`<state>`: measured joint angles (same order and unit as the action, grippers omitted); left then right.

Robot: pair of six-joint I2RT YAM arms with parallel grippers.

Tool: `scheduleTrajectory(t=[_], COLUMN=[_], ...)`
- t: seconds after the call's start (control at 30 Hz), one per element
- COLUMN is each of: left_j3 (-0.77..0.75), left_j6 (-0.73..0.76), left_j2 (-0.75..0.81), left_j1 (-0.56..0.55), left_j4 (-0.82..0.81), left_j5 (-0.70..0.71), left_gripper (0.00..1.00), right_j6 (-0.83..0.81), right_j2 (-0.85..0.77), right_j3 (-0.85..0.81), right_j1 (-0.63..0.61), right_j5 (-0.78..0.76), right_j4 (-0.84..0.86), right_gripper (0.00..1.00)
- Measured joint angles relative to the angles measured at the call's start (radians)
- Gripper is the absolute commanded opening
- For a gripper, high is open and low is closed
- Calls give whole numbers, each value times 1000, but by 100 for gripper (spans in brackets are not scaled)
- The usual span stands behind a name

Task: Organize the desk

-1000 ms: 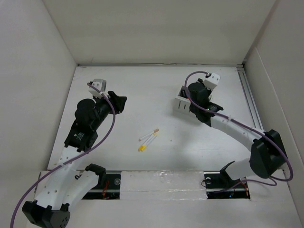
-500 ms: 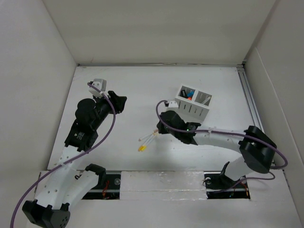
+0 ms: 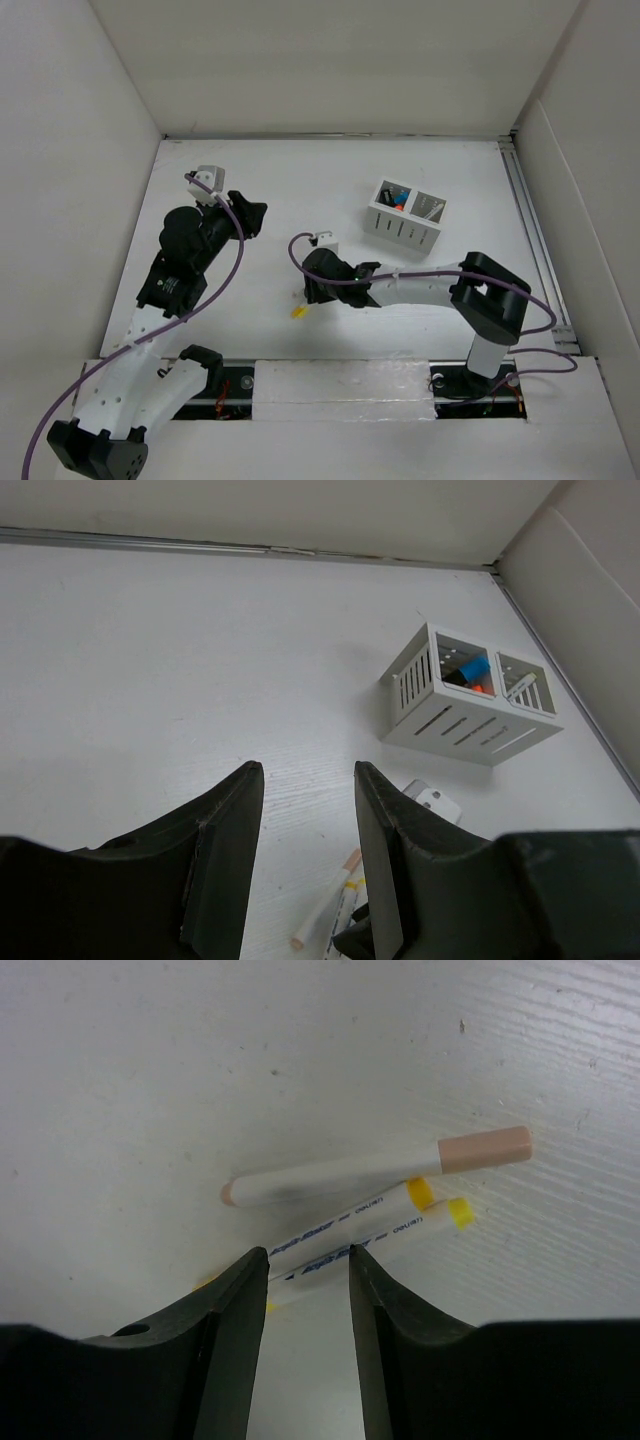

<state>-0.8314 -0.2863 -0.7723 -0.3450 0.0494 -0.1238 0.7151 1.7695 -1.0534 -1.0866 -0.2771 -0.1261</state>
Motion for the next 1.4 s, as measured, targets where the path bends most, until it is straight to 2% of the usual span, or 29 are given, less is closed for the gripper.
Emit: scheduleTrajectory(t=[0.37, 0.9, 1.0, 1.4], left_j3=[0, 0, 0, 0], left_j6=[0, 0, 0, 0], left_j2=[-10, -10, -10, 3], left_j1=[0, 0, 0, 0], left_j4=[0, 0, 0, 0], left_j5=[-1, 0, -3, -5], left_gripper=[38, 38, 38, 38], right_j6=[19, 39, 39, 36], right_j2=[5, 27, 27, 50], right_j3=[0, -14, -13, -40], right_j1=[-23, -27, -27, -27], right_j5=[-15, -37, -37, -3], right_j4=[-60, -77, -76, -70], right_gripper=[34, 39, 43, 38])
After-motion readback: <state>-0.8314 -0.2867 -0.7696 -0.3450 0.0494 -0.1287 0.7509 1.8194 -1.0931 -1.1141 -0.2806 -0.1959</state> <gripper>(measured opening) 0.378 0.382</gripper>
